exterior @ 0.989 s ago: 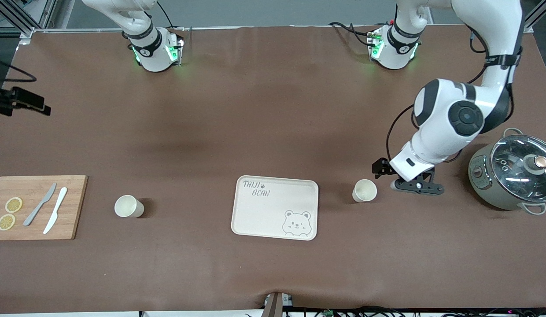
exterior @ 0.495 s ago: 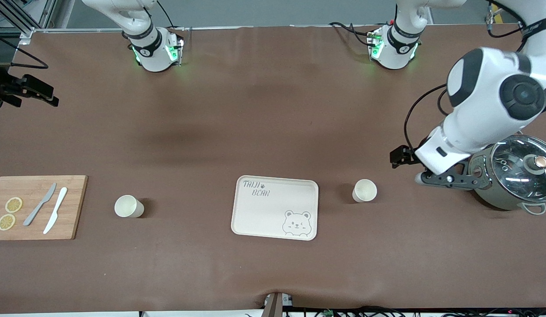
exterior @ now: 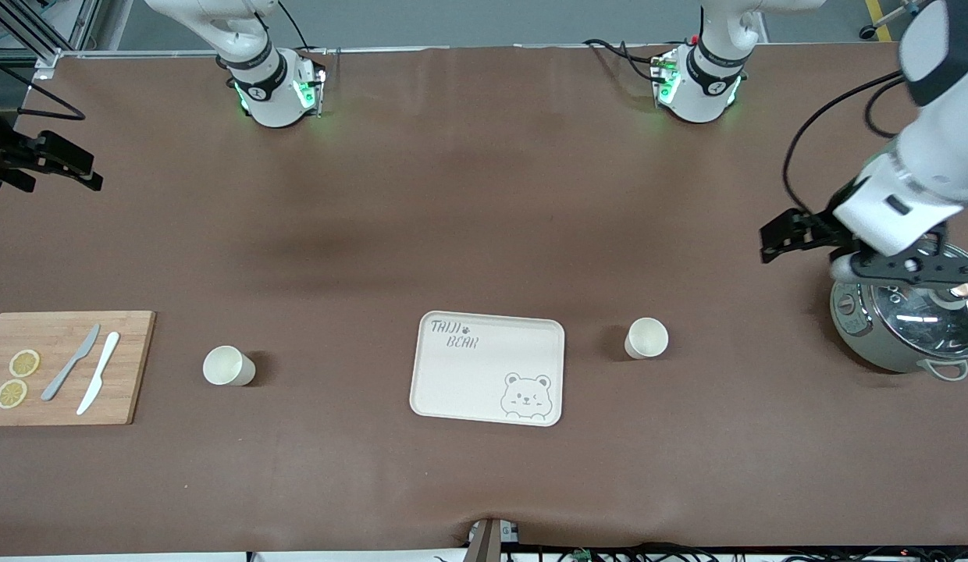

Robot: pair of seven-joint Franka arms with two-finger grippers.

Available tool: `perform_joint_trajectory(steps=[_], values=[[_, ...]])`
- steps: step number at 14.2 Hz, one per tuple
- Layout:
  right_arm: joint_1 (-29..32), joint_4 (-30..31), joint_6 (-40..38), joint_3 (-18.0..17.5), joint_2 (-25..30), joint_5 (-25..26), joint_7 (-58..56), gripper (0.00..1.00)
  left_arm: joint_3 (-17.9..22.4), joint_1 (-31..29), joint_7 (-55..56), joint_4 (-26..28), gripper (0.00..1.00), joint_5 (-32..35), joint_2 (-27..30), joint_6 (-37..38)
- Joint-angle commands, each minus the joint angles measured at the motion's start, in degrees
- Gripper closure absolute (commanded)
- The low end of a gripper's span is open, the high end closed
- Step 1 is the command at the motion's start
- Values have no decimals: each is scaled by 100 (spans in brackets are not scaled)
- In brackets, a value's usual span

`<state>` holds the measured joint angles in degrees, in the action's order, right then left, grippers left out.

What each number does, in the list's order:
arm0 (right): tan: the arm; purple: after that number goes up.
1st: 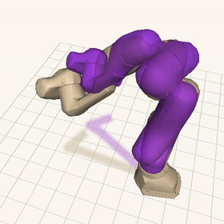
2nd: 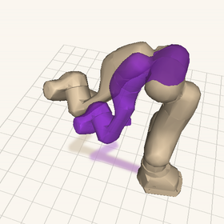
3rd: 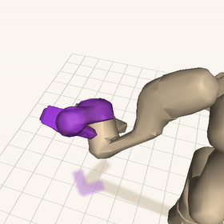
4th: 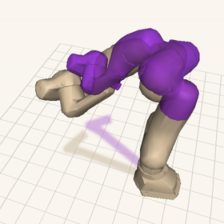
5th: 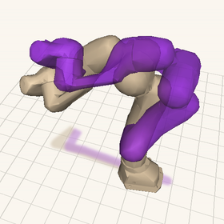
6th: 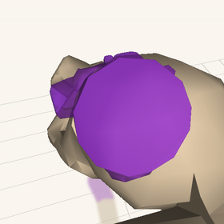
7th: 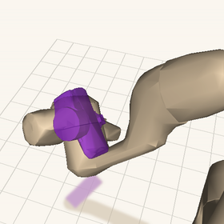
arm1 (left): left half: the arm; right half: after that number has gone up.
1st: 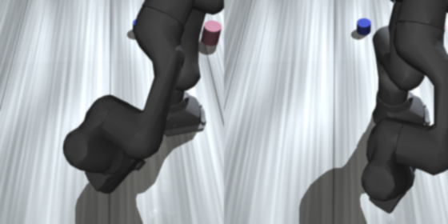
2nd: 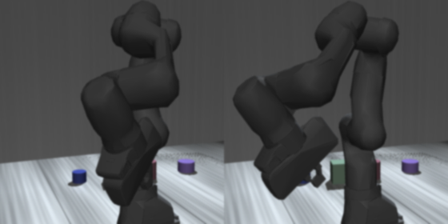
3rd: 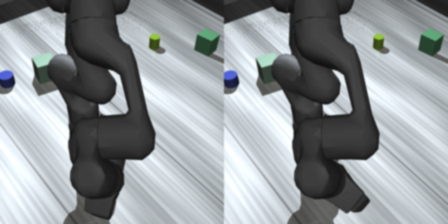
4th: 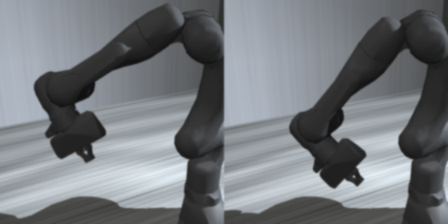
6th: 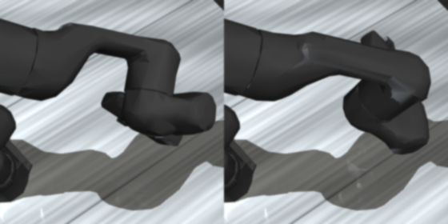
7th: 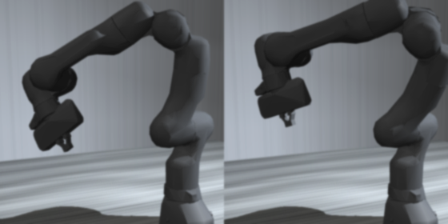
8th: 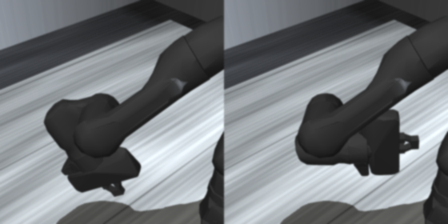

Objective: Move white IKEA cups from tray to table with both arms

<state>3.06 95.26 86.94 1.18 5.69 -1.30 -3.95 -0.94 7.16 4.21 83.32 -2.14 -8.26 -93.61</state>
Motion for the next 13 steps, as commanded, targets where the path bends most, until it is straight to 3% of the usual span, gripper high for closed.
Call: perform_joint_trajectory(steps=[1, 10, 13], values=[[-60, -112, 7, -3, 81, 60, 105, 0, -55, -276, -244, -8, 0, 91, 228, 299], [-42, -297, -55, 5, -7, 60, 105, 0, -55, -329, -262, -8, 0, -6, 255, 274], [-51, -297, -55, 5, -59, 60, 105, 0, -178, -611, -280, -8, 0, -173, 115, 108]])
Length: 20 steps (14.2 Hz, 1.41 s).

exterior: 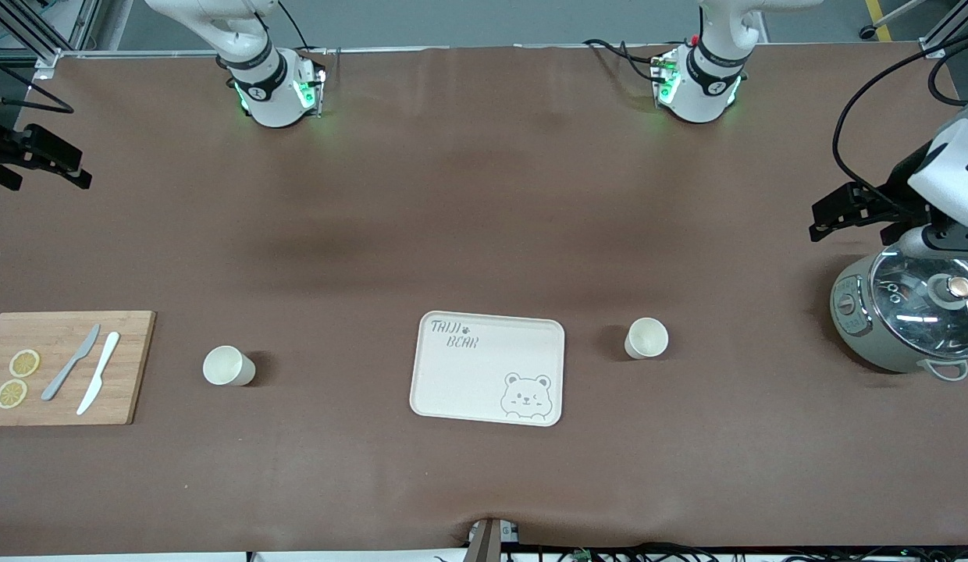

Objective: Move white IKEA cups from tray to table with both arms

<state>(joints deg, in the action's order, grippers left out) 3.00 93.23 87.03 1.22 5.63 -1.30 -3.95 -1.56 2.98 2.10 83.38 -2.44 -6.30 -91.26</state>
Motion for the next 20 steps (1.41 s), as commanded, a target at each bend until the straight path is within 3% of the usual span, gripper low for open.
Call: perform_joint_trajectory(steps=[1, 5, 12, 15, 20], values=[[-28, -95, -55, 1, -53, 59, 105, 0, -108, -193, -78, -15, 0, -143, -99, -225], [-37, -95, -29, 1, -70, 59, 105, 0, -90, -97, -69, -41, 0, 75, -144, -270], [-1, -95, -46, 10, -70, 59, 105, 0, -503, -35, -262, -50, 0, 366, -144, -270], [16, -104, -11, 28, -62, 68, 114, 0, -644, 9, -271, -32, 0, 823, -144, -261], [42, -165, -55, 36, -62, 68, 105, 0, -662, 1, -192, -32, 0, 824, -144, -252]])
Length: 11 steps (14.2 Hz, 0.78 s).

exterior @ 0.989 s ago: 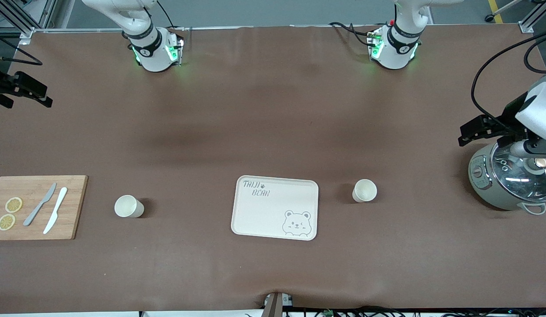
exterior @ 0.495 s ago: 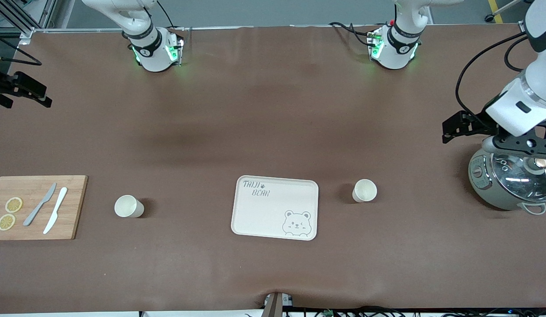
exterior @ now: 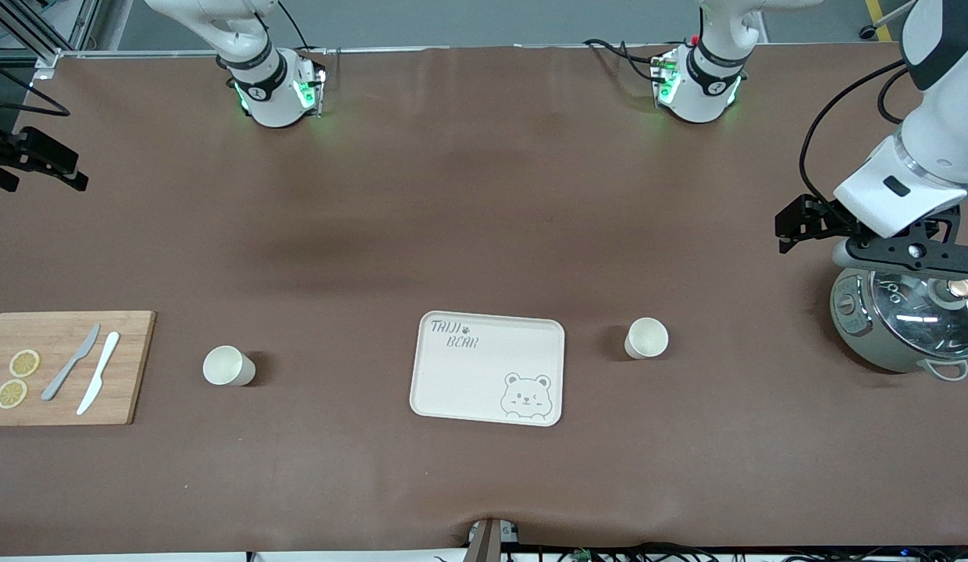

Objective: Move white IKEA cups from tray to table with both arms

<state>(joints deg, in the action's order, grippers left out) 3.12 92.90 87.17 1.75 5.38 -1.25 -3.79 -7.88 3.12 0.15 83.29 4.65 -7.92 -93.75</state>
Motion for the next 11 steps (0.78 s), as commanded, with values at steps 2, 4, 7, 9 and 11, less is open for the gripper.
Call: perform_joint_trajectory(steps=[2, 4, 7, 9, 11], values=[[31, -132, -77, -17, -37, 64, 89, 0, -29, -30, -6, -32, 0, 115, 18, -3], [31, -149, -68, -17, -37, 64, 89, 0, -29, -48, -68, -24, 0, 115, 36, -3], [31, -149, -77, -17, -28, 64, 89, 0, -21, -100, -103, -32, 0, 89, 45, -3], [31, -158, -77, -17, -28, 64, 89, 0, -12, -101, -59, -32, 0, 80, 36, -3], [31, -149, -77, -17, -37, 64, 89, 0, -3, -109, -94, -24, 0, 89, 36, -3]])
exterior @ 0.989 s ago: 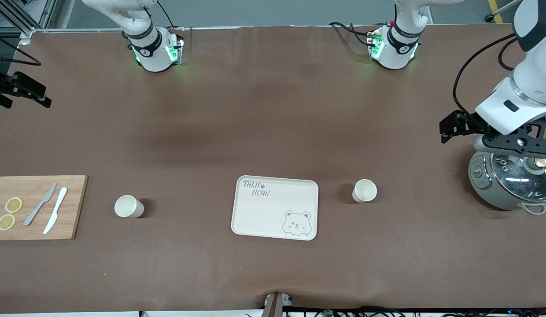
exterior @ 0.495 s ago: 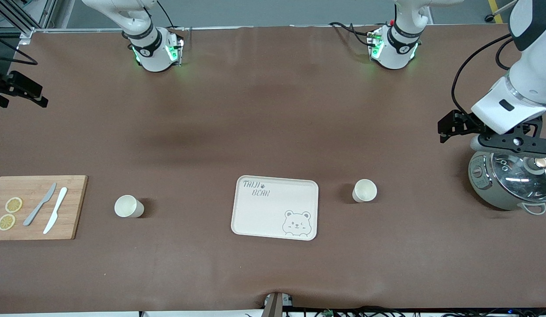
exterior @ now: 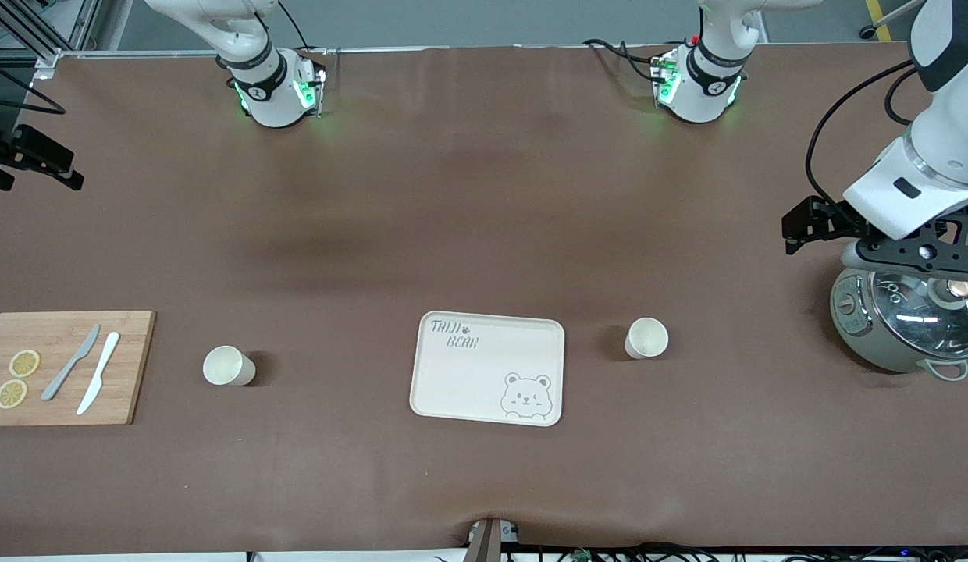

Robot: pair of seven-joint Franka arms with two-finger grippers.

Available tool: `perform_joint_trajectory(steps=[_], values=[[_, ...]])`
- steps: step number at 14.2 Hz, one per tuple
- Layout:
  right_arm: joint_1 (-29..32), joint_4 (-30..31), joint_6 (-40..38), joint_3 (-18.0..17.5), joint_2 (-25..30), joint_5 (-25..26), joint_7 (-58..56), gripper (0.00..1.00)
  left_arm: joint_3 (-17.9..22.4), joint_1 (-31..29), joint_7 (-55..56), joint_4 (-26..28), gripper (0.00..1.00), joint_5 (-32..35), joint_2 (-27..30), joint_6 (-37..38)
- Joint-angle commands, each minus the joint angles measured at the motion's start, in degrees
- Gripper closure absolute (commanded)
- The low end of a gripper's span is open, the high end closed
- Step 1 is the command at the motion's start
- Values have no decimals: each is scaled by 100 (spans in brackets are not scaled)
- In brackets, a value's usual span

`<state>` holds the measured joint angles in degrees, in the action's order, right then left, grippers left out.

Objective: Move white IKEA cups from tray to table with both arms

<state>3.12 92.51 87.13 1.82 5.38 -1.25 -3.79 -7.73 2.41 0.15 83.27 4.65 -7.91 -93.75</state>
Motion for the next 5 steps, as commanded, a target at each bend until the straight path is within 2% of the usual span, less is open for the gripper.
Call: perform_joint_trajectory(steps=[1, 5], values=[[39, -101, -74, -24, -37, 63, 80, 0, -9, -39, -94, -22, 0, 97, 44, -3], [39, -101, -74, -15, -46, 63, 80, 0, 8, -48, -85, 5, 0, 115, 35, -3]])
